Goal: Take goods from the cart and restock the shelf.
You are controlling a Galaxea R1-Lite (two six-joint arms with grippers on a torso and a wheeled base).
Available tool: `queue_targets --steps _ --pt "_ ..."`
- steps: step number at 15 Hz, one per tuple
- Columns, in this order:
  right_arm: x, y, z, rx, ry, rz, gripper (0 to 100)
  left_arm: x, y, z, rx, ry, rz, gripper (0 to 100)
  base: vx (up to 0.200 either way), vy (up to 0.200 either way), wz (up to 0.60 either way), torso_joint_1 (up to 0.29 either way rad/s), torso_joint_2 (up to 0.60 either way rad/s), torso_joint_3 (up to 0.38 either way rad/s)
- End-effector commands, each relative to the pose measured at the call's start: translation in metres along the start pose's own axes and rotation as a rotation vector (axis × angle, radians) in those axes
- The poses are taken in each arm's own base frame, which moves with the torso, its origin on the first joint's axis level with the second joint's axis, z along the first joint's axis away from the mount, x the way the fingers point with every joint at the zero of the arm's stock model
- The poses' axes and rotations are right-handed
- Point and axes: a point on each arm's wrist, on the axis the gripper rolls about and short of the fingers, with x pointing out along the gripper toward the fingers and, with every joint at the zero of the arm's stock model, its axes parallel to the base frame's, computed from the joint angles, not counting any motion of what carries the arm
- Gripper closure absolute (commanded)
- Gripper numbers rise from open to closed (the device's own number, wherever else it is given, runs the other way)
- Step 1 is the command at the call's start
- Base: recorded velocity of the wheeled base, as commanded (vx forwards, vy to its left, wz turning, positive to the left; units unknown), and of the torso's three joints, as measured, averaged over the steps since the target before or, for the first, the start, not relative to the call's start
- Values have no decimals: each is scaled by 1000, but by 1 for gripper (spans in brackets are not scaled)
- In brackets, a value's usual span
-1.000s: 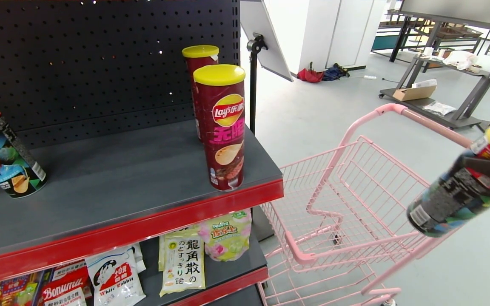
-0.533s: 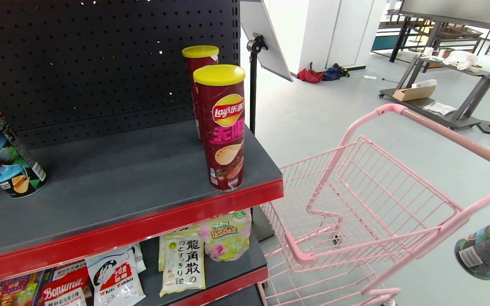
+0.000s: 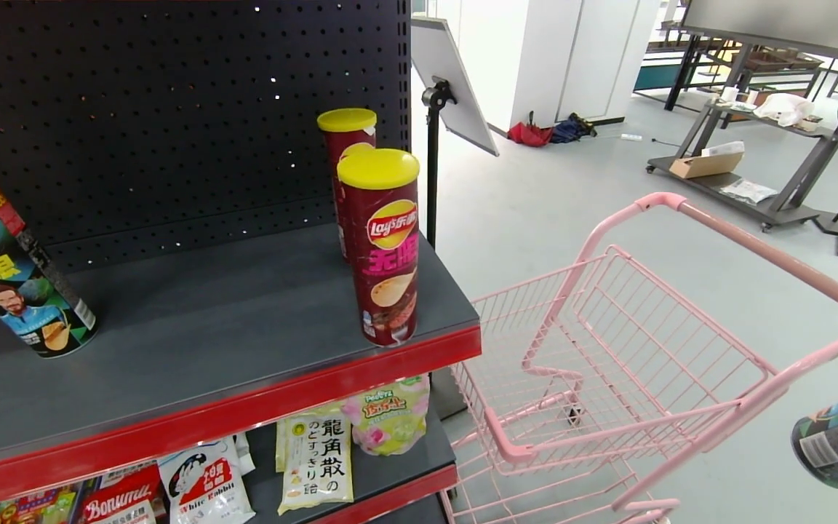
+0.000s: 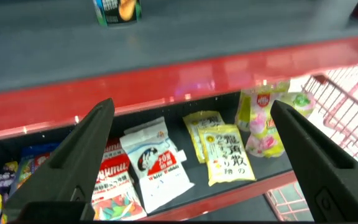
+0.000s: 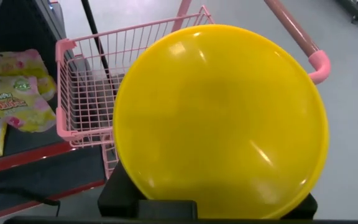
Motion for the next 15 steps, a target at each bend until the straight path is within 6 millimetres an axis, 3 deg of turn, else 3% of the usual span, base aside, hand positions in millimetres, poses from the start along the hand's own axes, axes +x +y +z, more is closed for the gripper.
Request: queue_targets --steps 1,15 --pt "1 0 -4 -2 12 2 100 0 0 0 0 1 0 0 0 0 0 203 -500 -295" --pt "4 2 -15 -15 48 11 100 0 0 0 0 1 0 0 0 0 0 161 -375 -223"
